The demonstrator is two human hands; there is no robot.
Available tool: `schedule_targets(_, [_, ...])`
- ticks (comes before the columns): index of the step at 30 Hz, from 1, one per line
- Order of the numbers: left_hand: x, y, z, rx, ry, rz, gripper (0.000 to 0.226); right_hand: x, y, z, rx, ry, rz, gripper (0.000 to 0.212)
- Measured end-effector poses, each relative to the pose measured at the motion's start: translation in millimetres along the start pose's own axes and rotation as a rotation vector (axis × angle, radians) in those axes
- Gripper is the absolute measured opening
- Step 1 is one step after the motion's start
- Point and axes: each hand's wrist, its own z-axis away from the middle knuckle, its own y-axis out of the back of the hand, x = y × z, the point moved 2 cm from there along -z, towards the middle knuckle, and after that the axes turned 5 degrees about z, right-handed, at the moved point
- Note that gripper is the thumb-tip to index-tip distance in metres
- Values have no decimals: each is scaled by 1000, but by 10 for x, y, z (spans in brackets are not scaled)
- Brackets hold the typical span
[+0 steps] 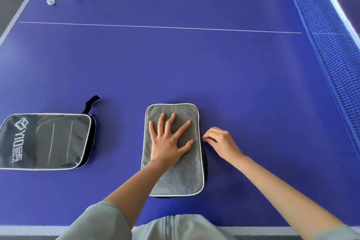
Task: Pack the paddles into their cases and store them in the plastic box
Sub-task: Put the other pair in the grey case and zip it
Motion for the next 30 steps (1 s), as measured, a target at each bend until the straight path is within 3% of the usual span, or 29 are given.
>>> schedule_targets(6, [53,33,-5,-31,-49,-13,56,-159,-148,530,137,-142,-45,5])
schedule_targets(8, [129,53,-44,-26,-229,-38,52,-243,-249,618,199,-251,-78,4])
schedule_targets(11, [219,26,-126,-86,-667,-208,45,-317,-337,610,286,-393,-147,6])
schedule_targets(13, [189,60,-205,-126,-760,-270,39,-316,-309,534,306,-414,-145,7])
schedule_targets(16, [95,150,-267,-70,-683,-334,39,-305,-243,351,264,-385,-123,9])
schedule_targets(21, [-276,230,-217,-86,-282,-148,60,-354,-254,-223,71,-273,-133,10])
schedule_targets(24, [-538,201,-97,-118,-94,-38,54,-351,-248,-410,-85,-184,-170,6])
schedule_targets(27, [-588,190,-58,-91,-60,-11,62,-273,-211,-373,-135,-161,-169,5])
schedule_targets(30, [-537,177,-69,-52,-20,-14,49,-177,-163,-221,-106,-171,-151,4])
